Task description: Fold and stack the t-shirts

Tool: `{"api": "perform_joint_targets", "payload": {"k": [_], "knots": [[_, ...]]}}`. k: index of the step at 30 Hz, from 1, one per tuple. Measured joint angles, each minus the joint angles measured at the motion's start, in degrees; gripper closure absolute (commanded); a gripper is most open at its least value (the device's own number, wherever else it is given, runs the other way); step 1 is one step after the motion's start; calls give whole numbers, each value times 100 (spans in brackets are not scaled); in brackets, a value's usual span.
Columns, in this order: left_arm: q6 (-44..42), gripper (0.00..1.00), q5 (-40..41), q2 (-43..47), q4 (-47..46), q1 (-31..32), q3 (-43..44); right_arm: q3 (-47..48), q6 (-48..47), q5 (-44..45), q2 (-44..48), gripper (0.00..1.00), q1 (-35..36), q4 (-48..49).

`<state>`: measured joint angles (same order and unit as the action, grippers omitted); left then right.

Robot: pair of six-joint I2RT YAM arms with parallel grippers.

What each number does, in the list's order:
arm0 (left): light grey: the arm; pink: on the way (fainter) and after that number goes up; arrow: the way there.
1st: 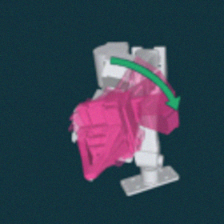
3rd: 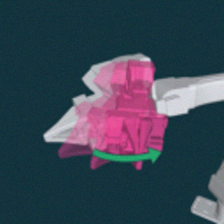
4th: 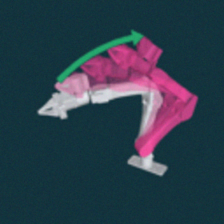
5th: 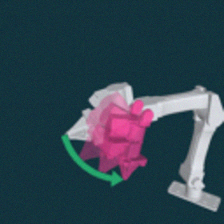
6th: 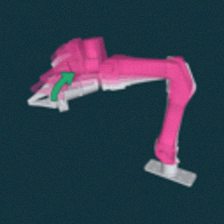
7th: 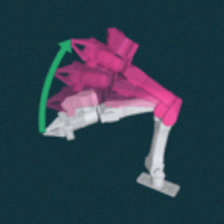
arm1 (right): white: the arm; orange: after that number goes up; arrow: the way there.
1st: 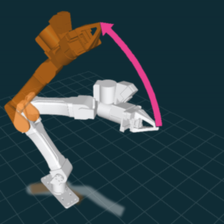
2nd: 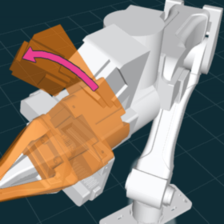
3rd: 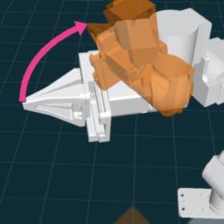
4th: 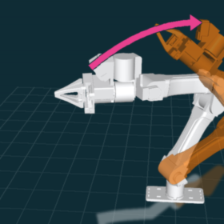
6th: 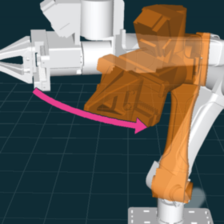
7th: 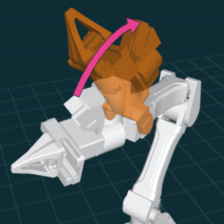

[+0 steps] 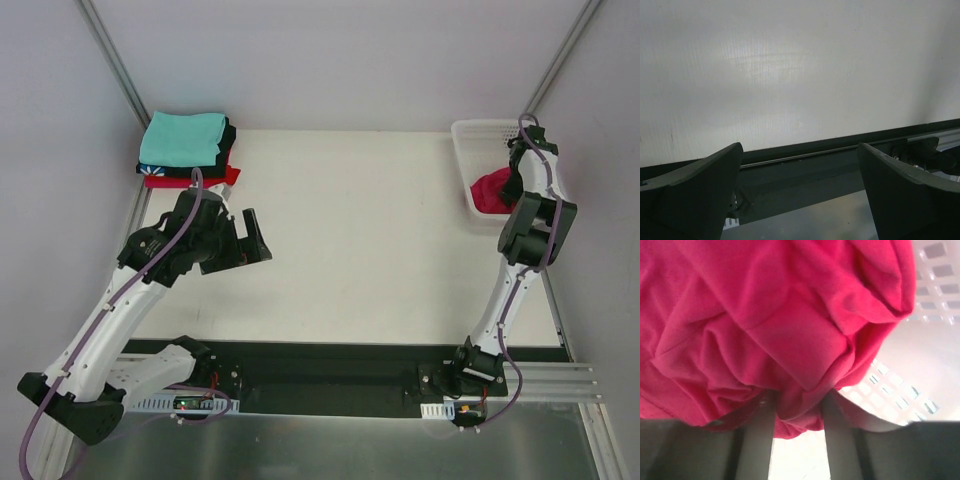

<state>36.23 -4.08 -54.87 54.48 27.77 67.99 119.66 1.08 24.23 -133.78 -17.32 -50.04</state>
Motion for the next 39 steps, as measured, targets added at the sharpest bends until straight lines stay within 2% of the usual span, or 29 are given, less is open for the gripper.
{"api": "perform_joint_targets", "payload": {"k": [1,10,13,17,20,24,27,31,35,39], "knots": [[0,1,-20,-33,0,0,0,0,-2,-37,-9,99,7,17],[4,1,-59,52,0,0,0,315,42,-289,33,99,-4,-98],[26,1,-114,94,-2,0,-4,444,61,-765,332,99,-13,-4],[37,1,-146,223,0,0,-52,518,367,-2076,1165,99,-55,520],[46,1,-146,365,-2,0,-85,610,1043,-3130,1923,99,-111,1231],[70,1,-146,516,2,0,-155,826,2636,-4352,2828,99,-245,2693],[90,1,-142,605,-4,0,-229,693,4415,-5040,3364,99,-282,4273],[133,1,-140,699,-22,0,-328,-17,6815,-5834,4000,99,24,6588],[192,1,-140,721,-39,0,-361,-1346,7849,-6660,4747,99,632,7681],[199,1,-136,754,-66,0,-398,-2339,7805,-7254,5381,99,837,7545]]}}
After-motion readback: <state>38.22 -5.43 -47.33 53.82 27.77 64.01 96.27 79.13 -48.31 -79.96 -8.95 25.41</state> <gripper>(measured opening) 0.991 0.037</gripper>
